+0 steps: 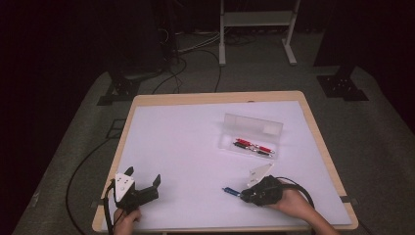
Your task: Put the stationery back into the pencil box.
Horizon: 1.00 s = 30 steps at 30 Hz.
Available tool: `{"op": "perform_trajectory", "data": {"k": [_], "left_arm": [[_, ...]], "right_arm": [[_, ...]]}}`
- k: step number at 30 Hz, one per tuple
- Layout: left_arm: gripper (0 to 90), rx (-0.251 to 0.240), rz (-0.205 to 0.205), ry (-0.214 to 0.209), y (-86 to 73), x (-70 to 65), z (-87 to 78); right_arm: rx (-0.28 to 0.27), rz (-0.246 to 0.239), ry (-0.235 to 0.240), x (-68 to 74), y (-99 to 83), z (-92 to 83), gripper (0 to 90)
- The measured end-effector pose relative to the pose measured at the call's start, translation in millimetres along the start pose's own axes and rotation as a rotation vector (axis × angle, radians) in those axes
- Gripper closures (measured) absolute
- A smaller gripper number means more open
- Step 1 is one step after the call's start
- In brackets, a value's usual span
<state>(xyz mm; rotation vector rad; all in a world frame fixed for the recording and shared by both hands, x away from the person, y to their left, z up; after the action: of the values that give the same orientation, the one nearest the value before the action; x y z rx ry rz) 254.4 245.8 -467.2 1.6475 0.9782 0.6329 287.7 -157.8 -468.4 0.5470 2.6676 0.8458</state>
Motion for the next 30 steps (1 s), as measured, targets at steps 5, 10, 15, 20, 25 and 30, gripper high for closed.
{"op": "perform_trajectory", "data": {"k": [5, 10, 15, 20, 25, 30], "left_arm": [[0.4, 0.000, 0.000, 0.000, 0.0, 0.1, -0.1], [0.4, 0.000, -0.001, 0.000, 0.0, 0.1, 0.0], [0.4, 0.000, -0.001, 0.000, 0.0, 0.1, 0.0], [0.4, 0.001, -0.001, 0.000, 0.1, 0.0, 0.1], [0.4, 0.001, -0.002, 0.000, 0.1, 0.1, 0.0], [0.4, 0.001, -0.002, -0.001, 0.1, 0.2, -0.1]], "right_arm": [[0.001, 0.003, 0.004, 1.2, 0.9, -0.5, 78.2], [-0.004, 0.002, 0.010, -1.2, 1.4, -2.2, 78.2], [-0.022, 0.010, 0.001, -8.5, 2.2, -8.6, 78.2], [-0.048, 0.043, 0.007, -18.6, 3.0, -14.8, 78.2], [-0.054, 0.040, -0.017, -30.7, 6.2, -19.3, 78.2], [-0.062, 0.055, -0.027, -44.7, 10.3, -24.1, 78.2]]}}
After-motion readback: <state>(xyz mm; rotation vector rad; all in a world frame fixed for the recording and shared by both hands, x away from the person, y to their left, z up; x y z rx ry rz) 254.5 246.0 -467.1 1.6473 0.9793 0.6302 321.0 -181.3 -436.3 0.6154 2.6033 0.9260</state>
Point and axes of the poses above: each handheld gripper's, and its own axes: z roughly forward along the jaws, y roughly out of its top, x roughly to its left, the point moved 1 cm from there along z, roughly forward along the jaws, and after that the axes turned 15 degrees about -y, right-handed, at the moved point
